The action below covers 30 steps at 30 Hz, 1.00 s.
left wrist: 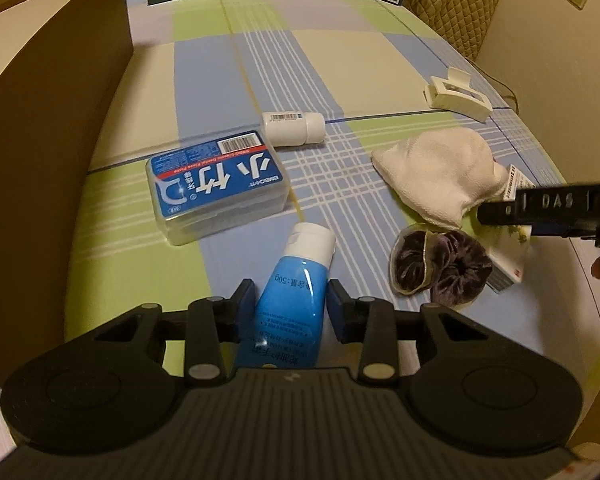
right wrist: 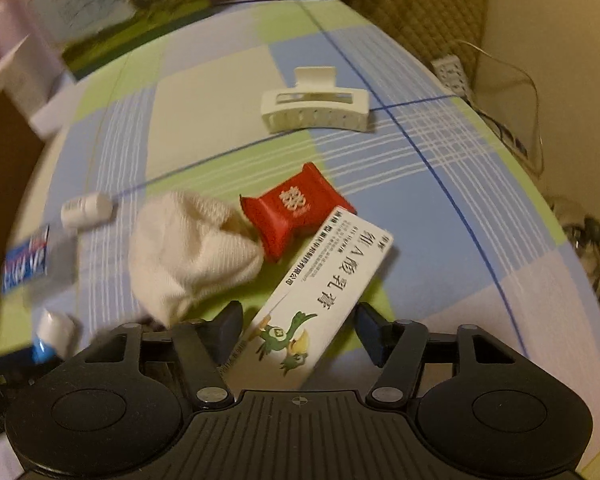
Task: Organize objects
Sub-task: 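Grasp blue toothpaste tube with left tool while right tool grasps white bird-print box, then lift and carry the blue tube and the white box over the brown box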
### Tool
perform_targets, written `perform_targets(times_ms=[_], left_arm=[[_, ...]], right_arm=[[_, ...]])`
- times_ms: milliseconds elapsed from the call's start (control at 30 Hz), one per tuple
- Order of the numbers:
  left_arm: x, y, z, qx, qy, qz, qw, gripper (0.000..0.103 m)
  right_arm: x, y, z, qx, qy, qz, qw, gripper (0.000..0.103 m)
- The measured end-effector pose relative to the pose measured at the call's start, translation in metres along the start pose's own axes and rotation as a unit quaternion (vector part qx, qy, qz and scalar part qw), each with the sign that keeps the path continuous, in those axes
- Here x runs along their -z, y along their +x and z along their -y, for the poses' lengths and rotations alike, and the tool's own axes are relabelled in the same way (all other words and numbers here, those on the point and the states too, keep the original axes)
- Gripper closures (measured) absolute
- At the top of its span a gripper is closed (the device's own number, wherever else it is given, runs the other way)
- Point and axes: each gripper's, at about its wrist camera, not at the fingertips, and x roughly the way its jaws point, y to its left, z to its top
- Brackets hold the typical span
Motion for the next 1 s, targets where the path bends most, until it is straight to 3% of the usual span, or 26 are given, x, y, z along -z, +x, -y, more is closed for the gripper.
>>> perform_targets(times_ms=[233, 467, 767, 1000], left_arm=[[0.008, -0.007, -0.004, -0.001, -0.010, -0.012, 0.9999, 0.069], [0.024, -0.016, -0.005, 0.009, -0.006, -0.022, 0.9997, 0.069], [0.028, -0.013, 0.018, -0.035, 0.073, -0.012, 0.9966, 0.071], [0.030, -0.015, 0.021, -0.040, 0.069, -0.009, 0.9968, 0.072]], right_arm=[[0.021, -0.013, 0.014, -0.011, -0.070, -0.014, 0.997, 0.067], [0.038, -0.024, 0.023, -0.019, -0.089, -0.003, 0.996, 0.067], [0.042, -0.024, 0.020, -0.013, -0.103, 0.015, 0.994, 0.068], [0.046, -0.026, 0.022, -0.022, -0.112, 0.016, 0.993, 0.068]])
